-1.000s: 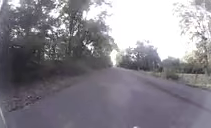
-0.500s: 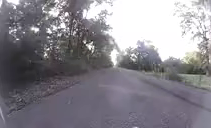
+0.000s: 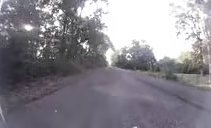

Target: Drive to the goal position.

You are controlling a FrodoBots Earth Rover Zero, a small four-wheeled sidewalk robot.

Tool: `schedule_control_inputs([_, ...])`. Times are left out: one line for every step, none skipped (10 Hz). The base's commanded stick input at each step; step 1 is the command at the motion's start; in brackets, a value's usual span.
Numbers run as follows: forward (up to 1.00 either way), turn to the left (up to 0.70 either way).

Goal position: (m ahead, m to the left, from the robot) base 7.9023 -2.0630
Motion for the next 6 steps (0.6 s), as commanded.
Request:
schedule_control_inputs([0.70,0.00])
schedule_control_inputs([0.70,0.00])
schedule_control_inputs([0.70,0.00])
schedule_control_inputs([0.70,0.00])
schedule_control_inputs([0.70,0.00])
schedule_control_inputs([0.56,0.00])
